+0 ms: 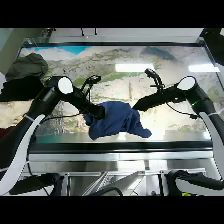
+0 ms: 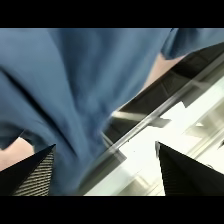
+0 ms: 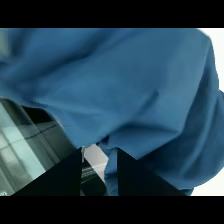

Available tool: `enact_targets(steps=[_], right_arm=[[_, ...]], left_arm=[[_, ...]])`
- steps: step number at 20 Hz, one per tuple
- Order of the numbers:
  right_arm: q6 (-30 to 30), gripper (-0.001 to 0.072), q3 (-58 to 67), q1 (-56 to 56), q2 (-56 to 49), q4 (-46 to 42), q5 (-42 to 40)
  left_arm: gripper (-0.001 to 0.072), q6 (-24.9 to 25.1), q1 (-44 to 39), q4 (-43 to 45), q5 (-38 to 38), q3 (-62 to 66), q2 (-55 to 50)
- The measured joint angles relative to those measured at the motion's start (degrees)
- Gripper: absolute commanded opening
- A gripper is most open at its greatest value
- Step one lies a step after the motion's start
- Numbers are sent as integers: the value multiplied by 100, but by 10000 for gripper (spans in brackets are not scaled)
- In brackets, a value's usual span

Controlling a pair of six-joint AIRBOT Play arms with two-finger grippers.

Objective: Fold the shirts.

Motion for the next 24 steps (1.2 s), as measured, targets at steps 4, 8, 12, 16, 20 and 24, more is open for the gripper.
enact_targets(steps=[4, 8, 12, 16, 20, 24], right_arm=[[133, 584, 7, -413, -26, -144, -66], [522, 583, -413, -1091, 391, -518, 55], [664, 585, -1611, -1425, 822, -647, 66], [581, 585, -2627, -1508, 962, -498, -278], [291, 585, -2988, -1528, 935, -306, -527], [-35, 583, -3082, -1394, 713, 90, -586]], left_arm=[[695, 61, 483, 42, -533, 442, -566], [694, 83, 892, 50, -678, -168, -450], [694, 284, 905, -306, -48, -1526, -122], [694, 503, 553, -704, 772, -2428, -170], [631, 562, 280, -874, 1108, -2426, -474], [15, 575, 192, -844, 1246, -2048, -726]])
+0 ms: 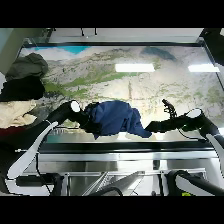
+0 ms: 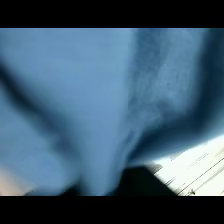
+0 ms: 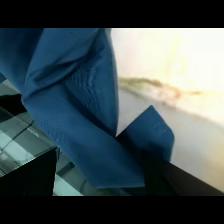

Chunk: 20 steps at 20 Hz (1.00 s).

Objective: Fold the shirts.

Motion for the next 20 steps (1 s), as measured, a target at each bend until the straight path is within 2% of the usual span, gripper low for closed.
enact_targets(steps=[3, 4, 5, 6, 11, 15, 20], right_arm=[[-177, 572, -20, 317, -238, 195, -138], [-216, 504, -24, 428, -326, 236, -186], [-282, 107, -26, 542, -420, 275, -214], [-339, 22, -26, 634, -487, 350, -223], [-601, 22, 483, 739, -350, 625, 118], [-459, 22, 1823, 223, 374, 715, 590], [-310, 22, 3858, -542, 1432, 741, 831]], left_arm=[[15, -2, -24, -37, -238, 286, -61], [15, -4, -24, -35, -343, 382, -76], [15, -2, -28, -48, -481, 481, -81], [15, -2, -33, -55, -610, 584, -81], [16, -44, 2, -72, -1565, 1368, 122], [15, -140, 302, -525, -2253, 2302, 815], [16, -269, 951, -1491, -2531, 3637, 1937]])
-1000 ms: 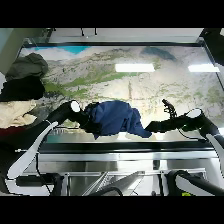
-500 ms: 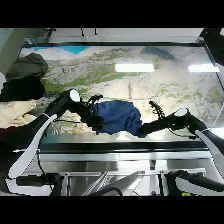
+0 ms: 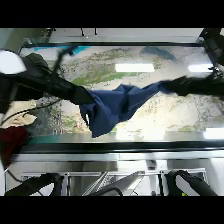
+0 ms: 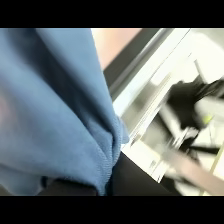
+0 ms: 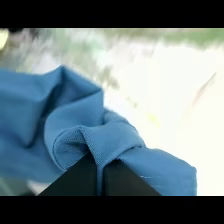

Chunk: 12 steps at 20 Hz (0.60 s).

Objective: Fold the shirts.

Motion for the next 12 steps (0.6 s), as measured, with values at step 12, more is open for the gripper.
enact_targets(steps=[12], right_arm=[[647, 22, 439, -280, 540, -420, -225]], left_arm=[[15, -118, 1534, 435, 131, -101, 1873]])
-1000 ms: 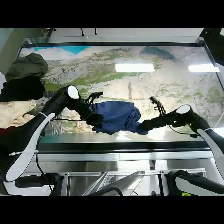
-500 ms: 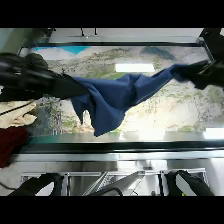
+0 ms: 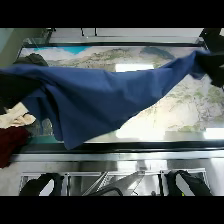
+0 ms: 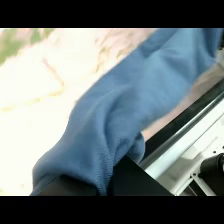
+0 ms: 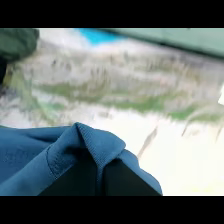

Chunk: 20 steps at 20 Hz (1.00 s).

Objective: Fold the shirts.

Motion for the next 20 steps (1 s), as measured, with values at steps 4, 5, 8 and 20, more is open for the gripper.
enact_targets(steps=[4, 5, 8, 20], right_arm=[[42, 22, -1331, 35, -752, 98, -17], [28, 23, -1633, 76, -979, 129, -20], [-186, 23, -2284, 229, -1694, 181, -138], [-601, 23, -2684, 367, -2837, 216, -612]], left_arm=[[15, 264, 24, 190, 496, -1976, -562], [16, 356, -37, 223, 688, -2369, -826], [15, 621, -313, 223, 1276, -3088, -1757], [694, 463, -291, 444, 588, -1379, -4057]])
